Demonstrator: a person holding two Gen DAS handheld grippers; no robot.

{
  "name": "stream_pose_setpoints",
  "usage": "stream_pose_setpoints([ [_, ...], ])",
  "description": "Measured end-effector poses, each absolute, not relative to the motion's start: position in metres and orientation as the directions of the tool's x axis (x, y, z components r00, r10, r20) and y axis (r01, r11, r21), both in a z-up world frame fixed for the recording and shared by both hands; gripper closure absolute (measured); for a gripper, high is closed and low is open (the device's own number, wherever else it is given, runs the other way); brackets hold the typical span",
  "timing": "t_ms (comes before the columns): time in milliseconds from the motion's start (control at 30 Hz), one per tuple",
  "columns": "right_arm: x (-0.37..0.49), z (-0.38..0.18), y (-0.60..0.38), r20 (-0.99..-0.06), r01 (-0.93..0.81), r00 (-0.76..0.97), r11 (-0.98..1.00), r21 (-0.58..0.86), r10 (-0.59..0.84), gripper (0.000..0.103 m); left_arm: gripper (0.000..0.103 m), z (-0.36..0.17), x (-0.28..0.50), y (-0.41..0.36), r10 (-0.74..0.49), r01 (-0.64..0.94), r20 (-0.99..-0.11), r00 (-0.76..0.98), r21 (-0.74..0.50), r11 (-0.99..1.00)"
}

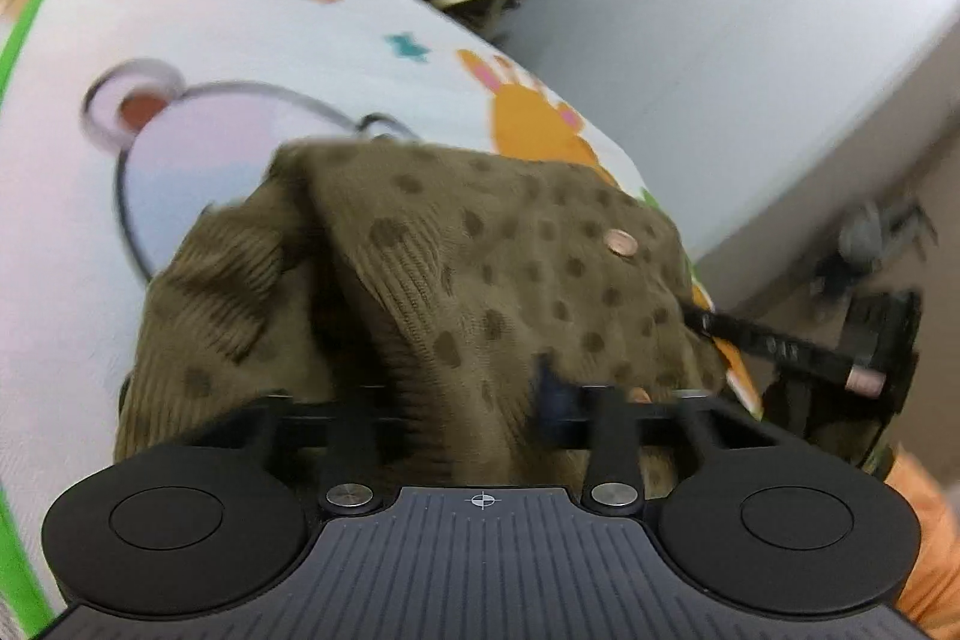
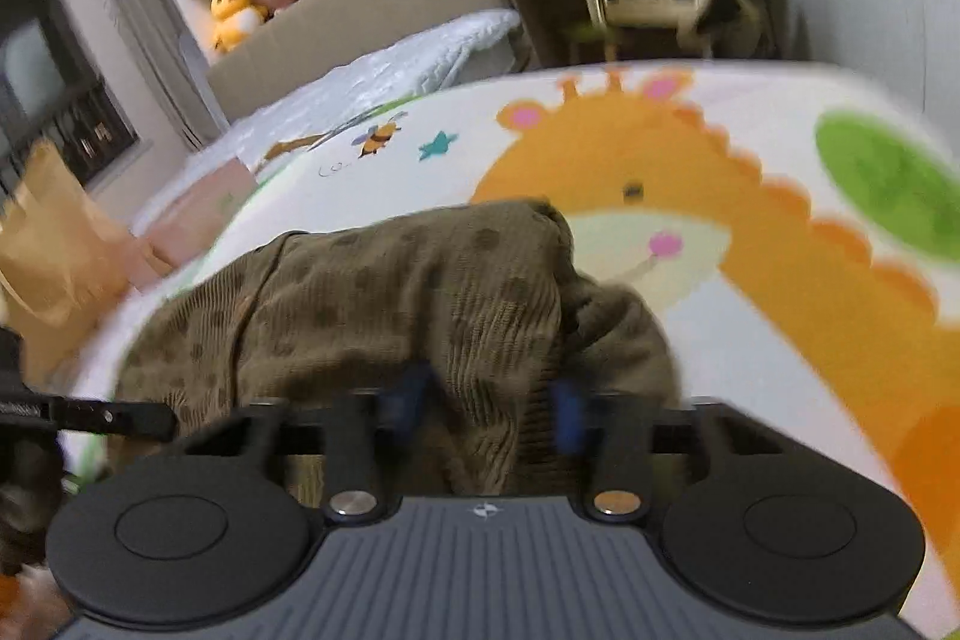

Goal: Fold clothes

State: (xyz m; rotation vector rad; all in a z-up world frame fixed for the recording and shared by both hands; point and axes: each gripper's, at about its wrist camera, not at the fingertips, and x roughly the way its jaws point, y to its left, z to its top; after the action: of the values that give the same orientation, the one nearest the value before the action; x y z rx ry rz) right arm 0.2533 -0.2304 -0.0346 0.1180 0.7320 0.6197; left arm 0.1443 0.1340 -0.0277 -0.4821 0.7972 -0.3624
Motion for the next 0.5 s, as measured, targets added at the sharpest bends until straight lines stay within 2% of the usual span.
stream_pose_setpoints([
  [100,0.229,-0.005,-0.236,-0.545,-0.542,0.607,0.803,0.249,0.579,0.091,0.085,0.008,0.129,0.133,-0.475,0.212,-0.562,0.678,-0.469,0.857],
  [267,0.182,0.023,-0.263,-0.514,-0.589,0.594,0.77,0.246,0.619,0.091,0.084,0.033,0.085,0.125,-0.475,0.278,-0.565,0.675,-0.402,0.873],
  [433,0.157,-0.016,-0.276,-0.611,-0.557,0.546,0.793,0.246,0.573,0.09,0.08,-0.007,0.068,0.12,-0.452,0.221,-0.665,0.595,-0.405,0.887],
  [500,0.155,-0.035,-0.276,-0.654,-0.536,0.528,0.81,0.237,0.541,0.088,0.073,-0.021,0.067,0.124,-0.442,0.182,-0.689,0.574,-0.419,0.889],
])
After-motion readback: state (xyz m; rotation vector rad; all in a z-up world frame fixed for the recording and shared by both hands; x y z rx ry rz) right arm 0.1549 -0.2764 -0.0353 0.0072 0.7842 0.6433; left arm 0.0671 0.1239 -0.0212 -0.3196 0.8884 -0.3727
